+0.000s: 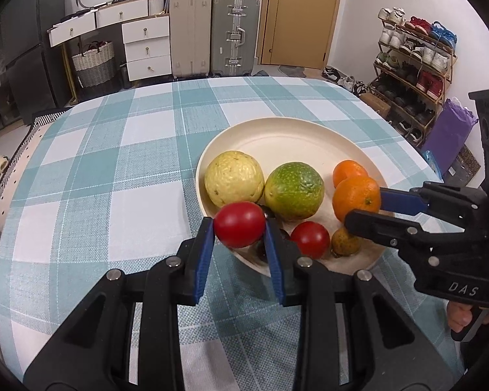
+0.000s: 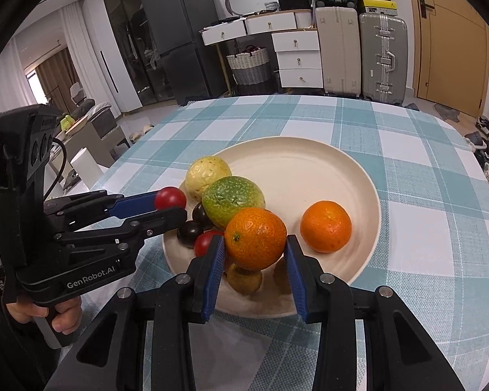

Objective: Organize fruits
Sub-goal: 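Carry the red tomato with the left gripper while the right gripper carries the orange to the plate, then open the left gripper over the plate while the right gripper releases the orange there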

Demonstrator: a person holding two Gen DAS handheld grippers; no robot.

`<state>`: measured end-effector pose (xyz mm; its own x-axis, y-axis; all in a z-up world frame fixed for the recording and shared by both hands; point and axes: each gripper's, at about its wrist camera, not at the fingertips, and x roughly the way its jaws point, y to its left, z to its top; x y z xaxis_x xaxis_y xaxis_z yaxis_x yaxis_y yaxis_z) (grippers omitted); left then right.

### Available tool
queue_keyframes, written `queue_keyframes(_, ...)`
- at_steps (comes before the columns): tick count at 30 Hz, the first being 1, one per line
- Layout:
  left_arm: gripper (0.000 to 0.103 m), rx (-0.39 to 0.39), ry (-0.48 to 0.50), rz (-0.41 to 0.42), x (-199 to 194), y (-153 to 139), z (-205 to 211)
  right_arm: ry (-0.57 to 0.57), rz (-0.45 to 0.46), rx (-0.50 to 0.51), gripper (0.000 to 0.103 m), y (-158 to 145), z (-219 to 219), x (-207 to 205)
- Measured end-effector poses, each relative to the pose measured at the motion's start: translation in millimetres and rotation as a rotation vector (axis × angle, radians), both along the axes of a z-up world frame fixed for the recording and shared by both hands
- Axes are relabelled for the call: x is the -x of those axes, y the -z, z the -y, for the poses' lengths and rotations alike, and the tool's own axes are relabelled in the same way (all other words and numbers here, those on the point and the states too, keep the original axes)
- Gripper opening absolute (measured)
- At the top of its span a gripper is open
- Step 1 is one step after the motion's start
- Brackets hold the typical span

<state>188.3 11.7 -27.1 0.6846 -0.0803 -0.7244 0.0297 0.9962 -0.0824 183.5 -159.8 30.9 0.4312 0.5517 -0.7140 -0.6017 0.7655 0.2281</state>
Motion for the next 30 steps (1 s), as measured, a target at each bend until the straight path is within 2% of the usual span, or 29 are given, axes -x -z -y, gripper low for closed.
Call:
queue_keyframes(9, 0.028, -0.018, -0.006, -0.003, -9, 1, -2, 0.002, 0.008, 0.042, 0.038, 4, -7, -9)
queue_keyframes(19, 0.029, -0.041, -0.01, -0.005, -16, 3, -2, 0.016, -0.003, 0.036, 0.038, 9, -4, -17)
queue_keyframes(24, 0.029, -0.009, -0.001, 0.012, -10, 0, -5, 0.027, 0.016, 0.008, 0.041, 6, 3, -14)
queue_keyframes(27, 0.035, -0.011, 0.0, 0.036, -2, -4, -5, 0.05, 0.034, -0.02, 0.051, 0, 12, -11)
queue_keyframes(30, 0.045, -0.01, -0.005, 0.058, 8, -10, -5, 0.062, 0.047, -0.016, 0.051, -4, 18, -7)
